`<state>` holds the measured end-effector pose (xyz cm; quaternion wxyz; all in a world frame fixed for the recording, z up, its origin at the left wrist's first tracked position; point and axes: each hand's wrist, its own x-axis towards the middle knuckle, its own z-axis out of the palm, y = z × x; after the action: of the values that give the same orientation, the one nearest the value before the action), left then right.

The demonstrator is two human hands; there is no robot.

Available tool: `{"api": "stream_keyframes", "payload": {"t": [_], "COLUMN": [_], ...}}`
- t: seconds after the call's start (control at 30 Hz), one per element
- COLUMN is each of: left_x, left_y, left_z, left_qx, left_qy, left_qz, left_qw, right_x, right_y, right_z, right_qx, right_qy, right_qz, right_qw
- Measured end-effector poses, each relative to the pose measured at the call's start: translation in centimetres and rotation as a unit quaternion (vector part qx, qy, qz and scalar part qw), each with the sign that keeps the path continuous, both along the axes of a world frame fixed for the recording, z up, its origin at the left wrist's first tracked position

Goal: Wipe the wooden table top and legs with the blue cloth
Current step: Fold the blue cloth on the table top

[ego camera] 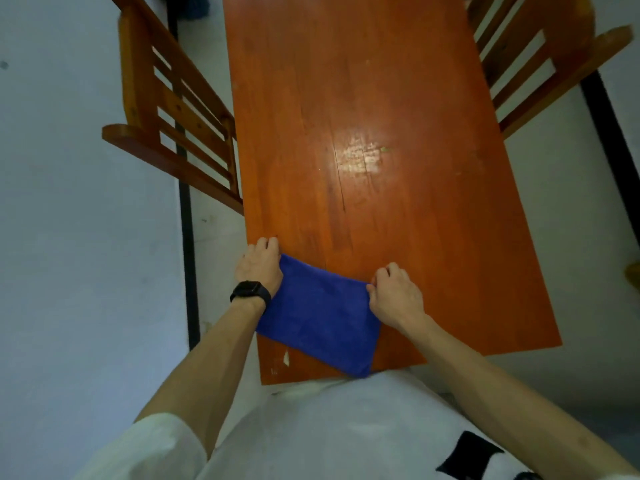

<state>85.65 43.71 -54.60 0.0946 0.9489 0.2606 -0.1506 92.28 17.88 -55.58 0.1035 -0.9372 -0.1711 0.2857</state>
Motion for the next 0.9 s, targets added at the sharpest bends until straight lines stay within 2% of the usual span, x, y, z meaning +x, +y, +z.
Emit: {"api": "stream_keyframes", "payload": {"t": [0.07,0.17,0.37,0.43,0.53,0.67,0.77,0.9], "left_x": [1.6,3.7,0.6,-1.7,-3.8,-4.5,-4.6,-5.2], "left_y": [-0.2,-2.0,-9.2,-12.5,-16.7,-19.9,-21.4,-20.7], "left_z": [-0.1,-0.1,2.1,2.7,2.5,1.8,1.2,0.8], "left_qx": [0.005,0.024,0.000,-0.055,-0.111,-0.107,-0.061,-0.045], "left_qy": [0.015,0.034,-0.016,0.029,0.129,0.219,0.236,0.210], "left_qz": [-0.012,-0.070,-0.197,-0.243,-0.204,-0.133,-0.155,-0.200], "left_qw": [1.000,0.997,0.980,0.968,0.964,0.961,0.957,0.956], "right_x": [0.4,0.3,-0.1,0.0,0.5,1.1,1.0,-0.1], "right_y": [-1.6,-4.3,-7.0,-7.1,-6.8,-6.4,-6.9,-7.8], "right_z": [0.0,-0.1,0.8,0.8,0.8,0.8,0.6,0.7], "right_qx": [0.003,0.029,0.075,0.067,0.080,0.093,0.088,0.062], "right_qy": [0.022,0.062,0.107,0.104,0.098,0.116,0.119,0.126], "right_qz": [-0.078,-0.134,-0.142,-0.124,-0.154,-0.187,-0.187,-0.208], "right_qw": [0.997,0.989,0.981,0.984,0.980,0.971,0.971,0.968]}}
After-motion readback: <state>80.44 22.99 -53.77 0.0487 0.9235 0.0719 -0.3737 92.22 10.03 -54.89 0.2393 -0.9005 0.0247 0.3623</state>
